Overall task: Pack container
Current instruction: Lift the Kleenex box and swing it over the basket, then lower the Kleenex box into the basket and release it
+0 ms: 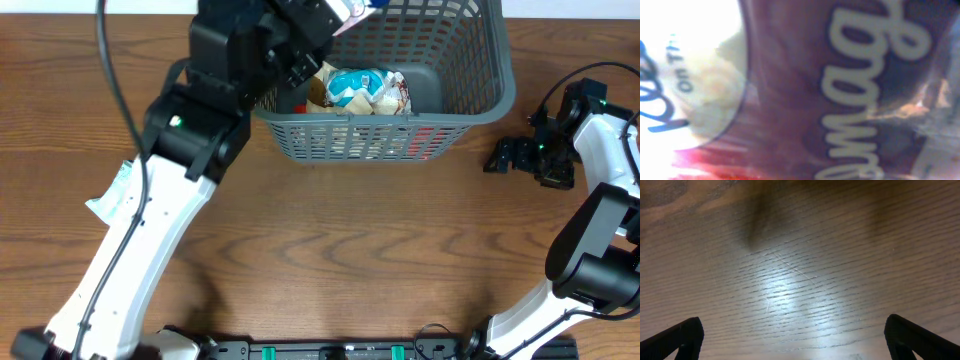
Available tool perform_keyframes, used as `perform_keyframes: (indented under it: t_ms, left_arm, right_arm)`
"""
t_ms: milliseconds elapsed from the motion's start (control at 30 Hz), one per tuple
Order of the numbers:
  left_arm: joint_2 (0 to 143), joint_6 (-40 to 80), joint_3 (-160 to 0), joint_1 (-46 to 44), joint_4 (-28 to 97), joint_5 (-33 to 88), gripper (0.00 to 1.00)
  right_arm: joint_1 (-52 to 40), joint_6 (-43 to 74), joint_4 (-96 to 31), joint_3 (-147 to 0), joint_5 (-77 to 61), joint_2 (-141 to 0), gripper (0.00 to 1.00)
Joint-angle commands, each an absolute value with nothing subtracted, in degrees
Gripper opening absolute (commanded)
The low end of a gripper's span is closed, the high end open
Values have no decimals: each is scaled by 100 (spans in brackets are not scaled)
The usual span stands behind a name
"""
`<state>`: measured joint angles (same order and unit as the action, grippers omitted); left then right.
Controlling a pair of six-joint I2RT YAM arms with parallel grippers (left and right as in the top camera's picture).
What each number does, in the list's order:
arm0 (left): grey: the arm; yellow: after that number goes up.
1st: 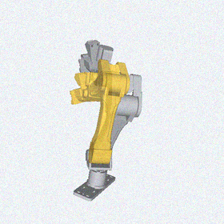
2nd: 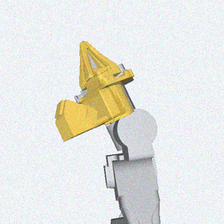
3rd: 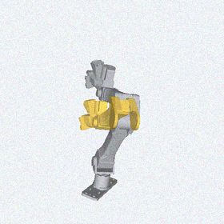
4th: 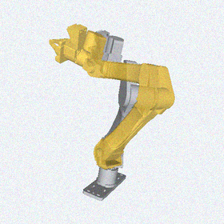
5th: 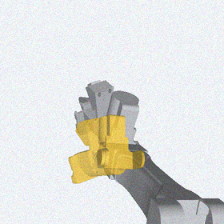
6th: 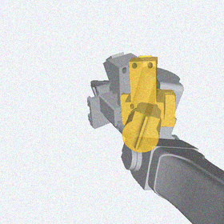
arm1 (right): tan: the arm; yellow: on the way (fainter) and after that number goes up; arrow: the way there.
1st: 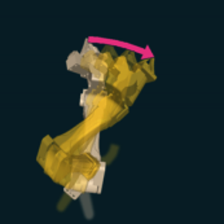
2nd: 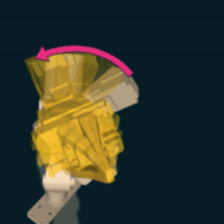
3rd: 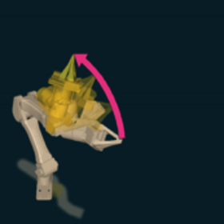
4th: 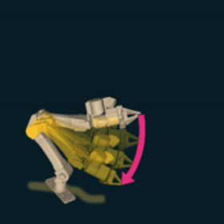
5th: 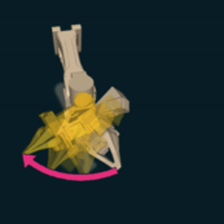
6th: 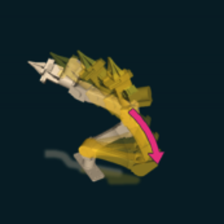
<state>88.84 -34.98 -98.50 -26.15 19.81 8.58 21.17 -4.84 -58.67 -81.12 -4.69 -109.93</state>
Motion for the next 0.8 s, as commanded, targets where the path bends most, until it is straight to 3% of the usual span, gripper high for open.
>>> perform_keyframes:
  t_ms: [0, 333, 767]
  left_arm:
    - [9290, -3553, -10403, -2617, 1916, 790, 6]
    - [10475, -3354, -11163, -2617, 1940, 792, 6]
    - [11592, -3315, -11161, -2617, 3157, 799, 6]
  right_arm:
    - [2145, -567, -5867, -8101, -454, -10982, 99]
    - [2145, -567, -5916, -8101, -456, -10982, 99]
    - [2145, -567, -5970, -8101, -456, -10982, 99]
